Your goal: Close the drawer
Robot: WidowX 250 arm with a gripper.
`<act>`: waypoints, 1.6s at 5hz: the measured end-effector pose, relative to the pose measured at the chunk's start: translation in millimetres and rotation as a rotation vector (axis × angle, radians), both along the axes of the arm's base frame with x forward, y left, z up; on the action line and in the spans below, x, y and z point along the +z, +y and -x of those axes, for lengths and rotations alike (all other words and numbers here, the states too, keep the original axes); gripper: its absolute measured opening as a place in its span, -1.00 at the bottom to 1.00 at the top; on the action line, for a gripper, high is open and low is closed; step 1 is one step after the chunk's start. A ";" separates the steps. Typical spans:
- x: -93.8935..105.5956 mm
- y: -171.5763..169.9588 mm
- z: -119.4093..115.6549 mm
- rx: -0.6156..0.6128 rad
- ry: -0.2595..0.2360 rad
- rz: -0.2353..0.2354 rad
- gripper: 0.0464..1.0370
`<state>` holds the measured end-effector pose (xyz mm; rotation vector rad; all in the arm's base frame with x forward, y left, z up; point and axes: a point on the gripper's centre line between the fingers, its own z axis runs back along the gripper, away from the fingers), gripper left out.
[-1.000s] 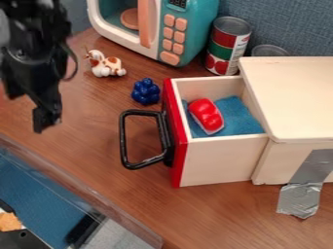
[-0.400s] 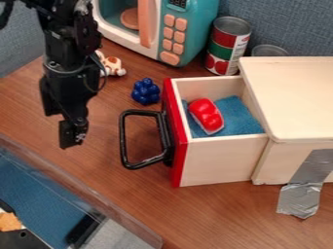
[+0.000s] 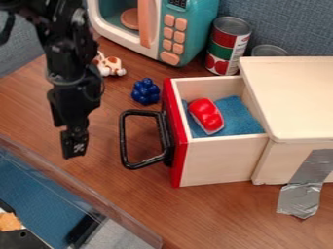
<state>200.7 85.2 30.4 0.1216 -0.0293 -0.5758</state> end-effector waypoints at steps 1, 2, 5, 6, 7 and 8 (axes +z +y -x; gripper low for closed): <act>-13.4 -6.5 -4.9 -0.069 -0.041 0.029 0.92; -13.2 -17.6 -13.0 -0.092 -0.086 0.078 0.92; -17.2 -56.1 -50.7 -0.144 -0.156 0.186 0.92; -23.4 -67.6 -71.1 -0.161 -0.171 0.197 0.92; -21.6 -76.9 -90.9 -0.147 -0.205 0.224 0.92; -19.4 -87.5 -109.2 -0.121 -0.233 0.311 0.92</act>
